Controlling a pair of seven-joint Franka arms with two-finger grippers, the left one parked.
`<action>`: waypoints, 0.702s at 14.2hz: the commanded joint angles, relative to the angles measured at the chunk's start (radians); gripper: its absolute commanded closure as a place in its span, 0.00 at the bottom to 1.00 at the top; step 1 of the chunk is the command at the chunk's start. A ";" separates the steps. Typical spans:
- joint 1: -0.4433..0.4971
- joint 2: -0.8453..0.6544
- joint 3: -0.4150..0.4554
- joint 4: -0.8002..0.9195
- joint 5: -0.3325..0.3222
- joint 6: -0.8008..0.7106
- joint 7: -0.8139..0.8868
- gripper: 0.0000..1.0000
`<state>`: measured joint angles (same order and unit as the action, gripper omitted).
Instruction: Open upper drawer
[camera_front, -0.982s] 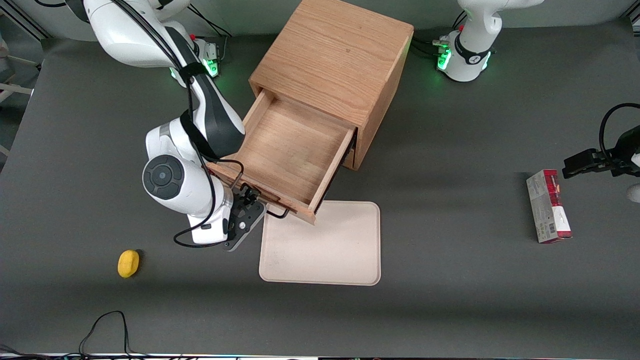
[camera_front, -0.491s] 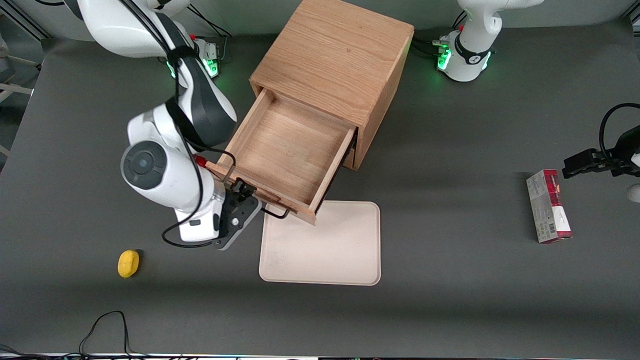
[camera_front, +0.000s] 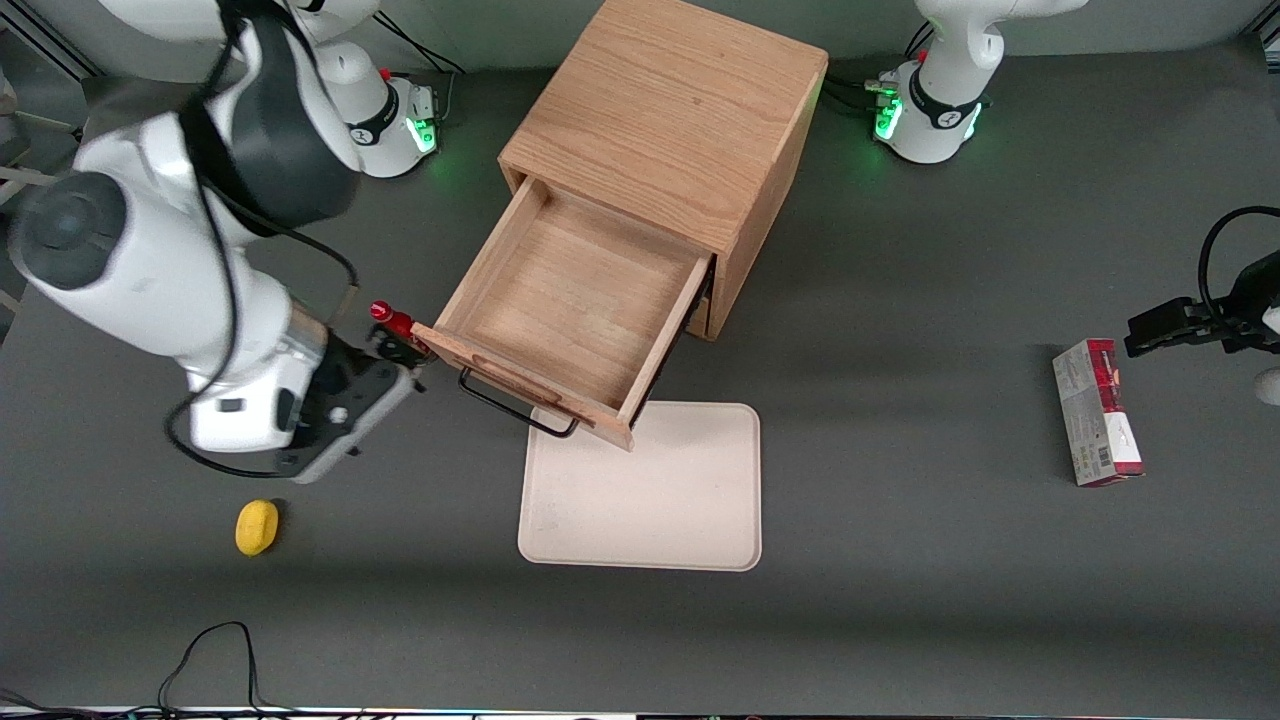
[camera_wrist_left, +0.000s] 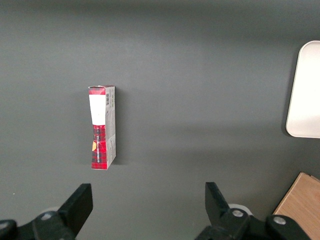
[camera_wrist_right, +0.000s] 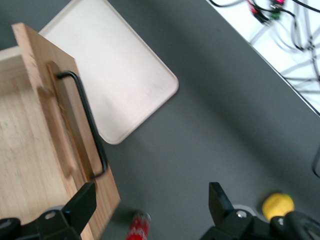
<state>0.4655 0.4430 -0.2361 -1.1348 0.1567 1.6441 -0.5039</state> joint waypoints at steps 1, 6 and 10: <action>0.012 -0.043 -0.081 -0.010 -0.011 -0.061 0.040 0.00; -0.005 -0.127 -0.155 -0.092 -0.022 -0.138 0.253 0.00; -0.143 -0.260 -0.059 -0.276 -0.032 0.001 0.318 0.00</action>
<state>0.3792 0.3061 -0.3621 -1.2501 0.1503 1.5577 -0.2431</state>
